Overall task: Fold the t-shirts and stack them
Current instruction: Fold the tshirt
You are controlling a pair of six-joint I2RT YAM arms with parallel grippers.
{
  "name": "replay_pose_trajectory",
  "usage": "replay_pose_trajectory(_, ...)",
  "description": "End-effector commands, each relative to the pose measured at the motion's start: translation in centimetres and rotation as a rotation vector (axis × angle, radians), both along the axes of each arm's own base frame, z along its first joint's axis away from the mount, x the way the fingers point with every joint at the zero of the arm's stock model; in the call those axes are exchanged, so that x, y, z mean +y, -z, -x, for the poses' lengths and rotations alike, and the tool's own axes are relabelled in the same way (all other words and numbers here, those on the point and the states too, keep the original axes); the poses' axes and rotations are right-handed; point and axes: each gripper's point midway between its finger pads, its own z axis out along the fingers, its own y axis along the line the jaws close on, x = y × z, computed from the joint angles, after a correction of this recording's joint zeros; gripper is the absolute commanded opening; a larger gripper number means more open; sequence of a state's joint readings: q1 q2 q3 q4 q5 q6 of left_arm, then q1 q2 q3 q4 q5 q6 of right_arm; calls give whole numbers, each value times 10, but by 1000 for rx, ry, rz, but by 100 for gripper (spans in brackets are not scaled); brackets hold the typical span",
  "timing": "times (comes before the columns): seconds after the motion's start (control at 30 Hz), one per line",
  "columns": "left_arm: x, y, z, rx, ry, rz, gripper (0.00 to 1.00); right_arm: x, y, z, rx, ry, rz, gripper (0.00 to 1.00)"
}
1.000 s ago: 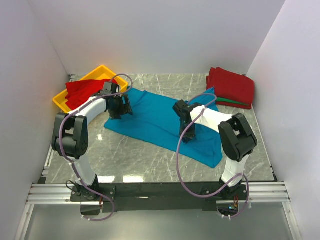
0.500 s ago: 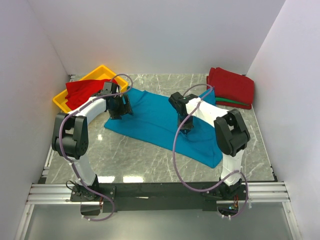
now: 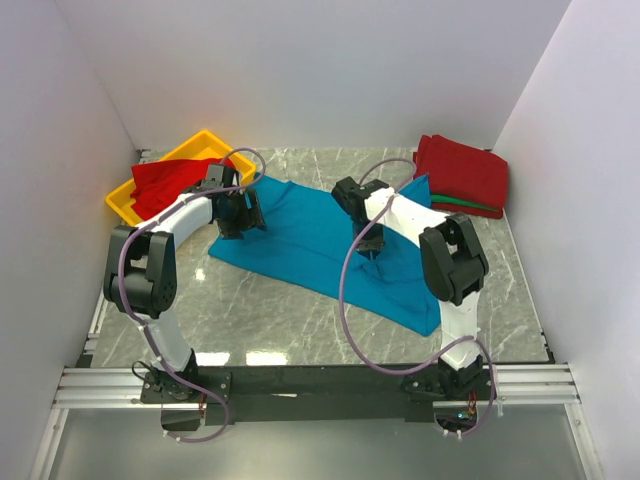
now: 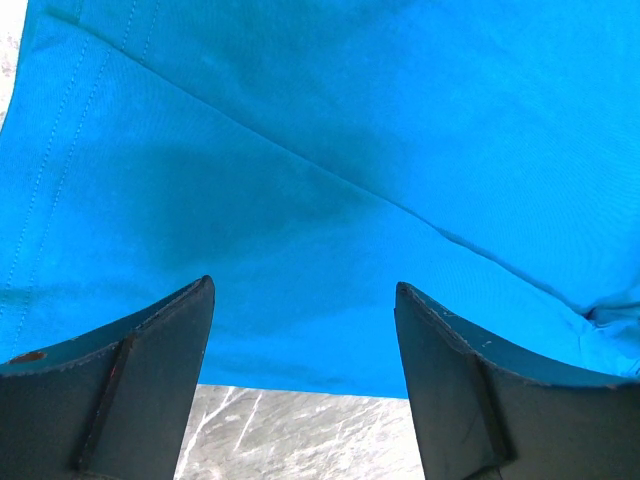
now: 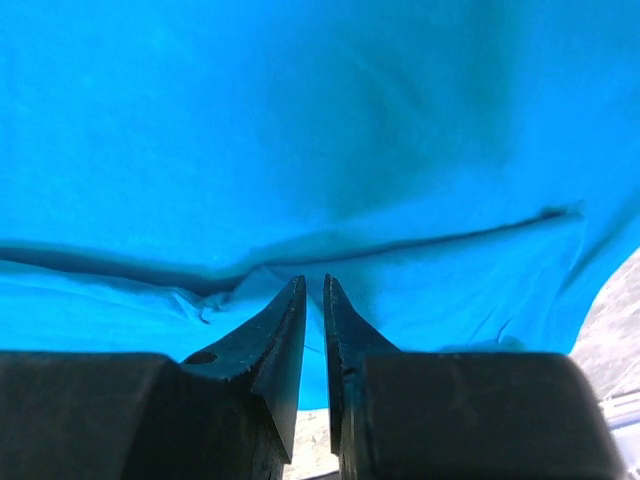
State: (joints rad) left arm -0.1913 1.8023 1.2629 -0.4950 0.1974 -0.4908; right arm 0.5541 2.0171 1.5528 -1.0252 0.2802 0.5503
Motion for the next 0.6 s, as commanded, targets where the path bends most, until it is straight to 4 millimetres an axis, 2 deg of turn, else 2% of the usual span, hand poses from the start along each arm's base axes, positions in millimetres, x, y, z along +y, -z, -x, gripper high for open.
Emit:
replay_pose_trajectory(0.0, -5, -12, -9, -36, 24, 11, 78, 2, -8, -12, -31, -33, 32, 20)
replay_pose_trajectory(0.27, -5, -10, -10, -27, 27, 10, 78, 9, -9, -20, -23, -72, 19, 19)
replay_pose_trajectory(0.33, -6, -10, -10, -27, 27, 10, 78, 8, -8, -14, -9, -63, 9, 20)
replay_pose_trajectory(0.4, -5, -11, -11, -31, 26, 9, 78, 18, -14, -12, -30, -50, -69, 22)
replay_pose_trajectory(0.43, -6, -11, -11, -31, 26, 11, 78, 18, -10, -3, -15, -46, -89, 24)
replay_pose_trajectory(0.47, -5, -12, -11, -32, 25, 10, 78, 26, -21, 0, -33, -43, -156, 26)
replay_pose_trajectory(0.5, -6, -12, -11, -33, 26, 10, 79, 32, -24, -1, -62, -27, -203, 28)
replay_pose_trajectory(0.57, -5, -12, -10, -35, 24, 9, 79, 36, -30, 11, -66, -15, -280, 33)
